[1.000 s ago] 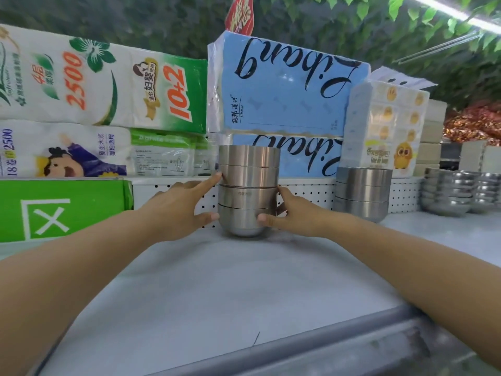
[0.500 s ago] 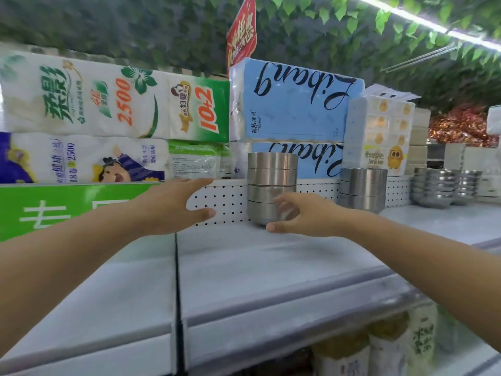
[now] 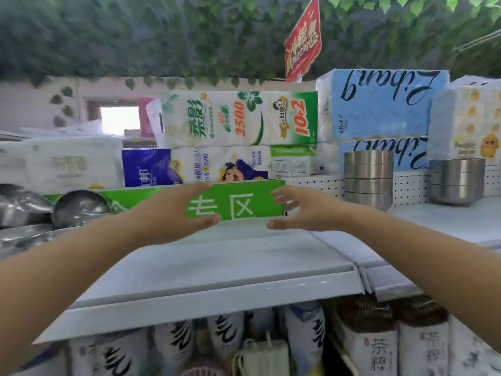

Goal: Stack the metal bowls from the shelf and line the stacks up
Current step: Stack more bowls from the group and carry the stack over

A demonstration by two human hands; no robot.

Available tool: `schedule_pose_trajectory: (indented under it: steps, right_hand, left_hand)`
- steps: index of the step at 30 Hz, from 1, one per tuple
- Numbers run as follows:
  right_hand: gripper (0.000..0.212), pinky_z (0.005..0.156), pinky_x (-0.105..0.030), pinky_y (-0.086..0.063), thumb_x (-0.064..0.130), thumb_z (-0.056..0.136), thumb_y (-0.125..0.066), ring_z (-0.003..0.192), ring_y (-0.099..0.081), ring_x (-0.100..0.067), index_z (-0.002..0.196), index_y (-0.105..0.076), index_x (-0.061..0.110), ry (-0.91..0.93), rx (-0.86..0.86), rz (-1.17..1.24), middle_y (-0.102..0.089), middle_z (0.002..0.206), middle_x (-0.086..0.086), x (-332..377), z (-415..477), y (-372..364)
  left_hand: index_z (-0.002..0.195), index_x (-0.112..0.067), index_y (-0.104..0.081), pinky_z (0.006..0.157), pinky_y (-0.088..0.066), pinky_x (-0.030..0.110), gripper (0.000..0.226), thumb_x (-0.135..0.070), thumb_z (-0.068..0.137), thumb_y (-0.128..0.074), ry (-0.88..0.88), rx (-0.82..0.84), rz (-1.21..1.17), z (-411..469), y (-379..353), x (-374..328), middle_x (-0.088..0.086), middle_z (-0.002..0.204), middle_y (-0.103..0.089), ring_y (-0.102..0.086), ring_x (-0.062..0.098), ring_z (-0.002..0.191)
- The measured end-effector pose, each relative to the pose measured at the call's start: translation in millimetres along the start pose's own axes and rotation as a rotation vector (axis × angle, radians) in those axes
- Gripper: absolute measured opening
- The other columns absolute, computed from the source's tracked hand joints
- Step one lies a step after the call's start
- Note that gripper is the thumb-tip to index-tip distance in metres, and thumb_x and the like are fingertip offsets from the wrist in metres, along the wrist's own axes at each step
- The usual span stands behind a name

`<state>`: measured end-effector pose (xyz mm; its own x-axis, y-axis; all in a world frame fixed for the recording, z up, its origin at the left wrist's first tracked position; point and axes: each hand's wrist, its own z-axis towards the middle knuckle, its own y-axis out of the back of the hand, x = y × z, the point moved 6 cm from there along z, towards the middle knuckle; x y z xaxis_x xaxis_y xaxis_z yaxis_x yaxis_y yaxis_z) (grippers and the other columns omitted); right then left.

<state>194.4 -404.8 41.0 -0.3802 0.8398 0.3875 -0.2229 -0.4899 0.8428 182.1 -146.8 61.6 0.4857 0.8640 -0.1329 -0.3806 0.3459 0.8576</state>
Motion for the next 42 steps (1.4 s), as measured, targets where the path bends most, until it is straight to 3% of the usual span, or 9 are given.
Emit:
schedule_pose_trajectory:
  steps: [10, 15, 18, 24, 28, 32, 35, 39, 42]
  right_hand:
    - [0.091, 0.103, -0.029, -0.048, 0.057, 0.075, -0.081, 0.120, -0.060, -0.012, 0.151, -0.043, 0.026, 0.201, 0.121, 0.132, -0.056, 0.145, 0.007, 154.8, 60.0, -93.9]
    - [0.091, 0.097, -0.025, -0.047, 0.055, 0.077, -0.082, 0.119, -0.061, -0.013, 0.152, -0.043, 0.023, 0.298, 0.182, 0.168, -0.055, 0.147, 0.004, 216.5, 90.3, -135.4]
    - [0.093, 0.103, -0.027, -0.045, 0.060, 0.076, -0.080, 0.123, -0.058, -0.015, 0.153, -0.042, 0.023, 0.334, 0.221, 0.163, -0.053, 0.149, 0.003, 246.2, 105.9, -155.9]
    - [0.122, 0.117, -0.034, -0.034, 0.076, 0.066, -0.076, 0.141, -0.042, -0.022, 0.161, -0.019, 0.025, 0.311, 0.401, 0.140, -0.036, 0.161, -0.001, 273.5, 128.1, -192.7]
    - [0.126, 0.116, -0.037, -0.036, 0.076, 0.062, -0.079, 0.141, -0.042, -0.023, 0.160, -0.018, 0.025, 0.321, 0.318, 0.164, -0.037, 0.160, -0.002, 275.1, 134.4, -204.7]
    - [0.111, 0.096, -0.025, -0.039, 0.064, 0.063, -0.087, 0.122, -0.052, -0.011, 0.154, -0.032, 0.030, 0.351, 0.200, 0.348, -0.051, 0.144, 0.006, 266.4, 134.5, -211.8]
    - [0.106, 0.096, -0.026, -0.044, 0.062, 0.063, -0.087, 0.119, -0.057, -0.012, 0.151, -0.034, 0.033, 0.362, 0.148, 0.458, -0.054, 0.134, 0.009, 263.9, 136.4, -208.0]
    - [0.106, 0.102, -0.035, -0.049, 0.065, 0.066, -0.085, 0.120, -0.058, -0.016, 0.152, -0.031, 0.034, 0.315, 0.066, 0.609, -0.053, 0.137, 0.005, 261.6, 144.2, -197.5]
    - [0.109, 0.099, -0.033, -0.048, 0.067, 0.063, -0.084, 0.121, -0.057, -0.016, 0.153, -0.032, 0.032, 0.279, 0.010, 0.662, -0.055, 0.137, 0.006, 258.2, 145.7, -190.9]
  left_hand:
    - [0.125, -0.038, -0.051, 0.095, -0.039, 0.028, 0.046, -0.049, 0.085, -0.070, 0.168, -0.194, -0.039, -110.0, 83.1, 122.2, -0.020, 0.127, -0.051, -0.047, 0.005, 0.116]
    - [0.141, -0.027, -0.049, 0.093, -0.045, 0.032, 0.068, -0.058, 0.083, -0.068, 0.344, -0.236, 0.034, -149.5, 105.2, 184.2, -0.013, 0.135, -0.053, -0.051, 0.011, 0.118]
    - [0.136, -0.028, -0.052, 0.082, -0.044, 0.024, 0.063, -0.055, 0.082, -0.071, 0.423, -0.274, 0.039, -163.2, 109.6, 211.9, -0.007, 0.133, -0.058, -0.052, 0.008, 0.108]
    - [0.138, -0.019, -0.047, 0.085, -0.037, 0.027, 0.066, -0.047, 0.084, -0.074, 0.582, -0.310, 0.002, -166.4, 99.2, 251.5, 0.001, 0.140, -0.054, -0.051, 0.014, 0.110]
    - [0.145, -0.017, -0.041, 0.090, -0.038, 0.029, 0.074, -0.049, 0.085, -0.072, 0.642, -0.364, -0.103, -162.9, 85.4, 268.9, 0.004, 0.146, -0.049, -0.050, 0.022, 0.127]
    - [0.143, -0.017, -0.045, 0.089, -0.040, 0.028, 0.066, -0.050, 0.089, -0.066, 0.665, -0.503, -0.281, -158.0, 65.7, 272.2, 0.003, 0.138, -0.052, -0.052, 0.014, 0.112]
    - [0.135, -0.017, -0.052, 0.086, -0.040, 0.027, 0.052, -0.048, 0.094, -0.061, 0.645, -0.598, -0.161, -159.7, 58.3, 269.8, 0.003, 0.129, -0.054, -0.052, 0.014, 0.103]
    - [0.139, -0.023, -0.052, 0.092, -0.037, 0.028, 0.052, -0.052, 0.096, -0.053, 0.669, -0.485, -0.058, -155.5, 54.5, 276.2, 0.006, 0.132, -0.049, -0.048, 0.016, 0.108]
    - [0.139, -0.032, -0.052, 0.105, -0.041, 0.043, 0.054, -0.061, 0.093, -0.050, 0.736, -0.379, -0.038, -151.6, 46.1, 286.9, 0.012, 0.131, -0.048, -0.046, 0.031, 0.124]
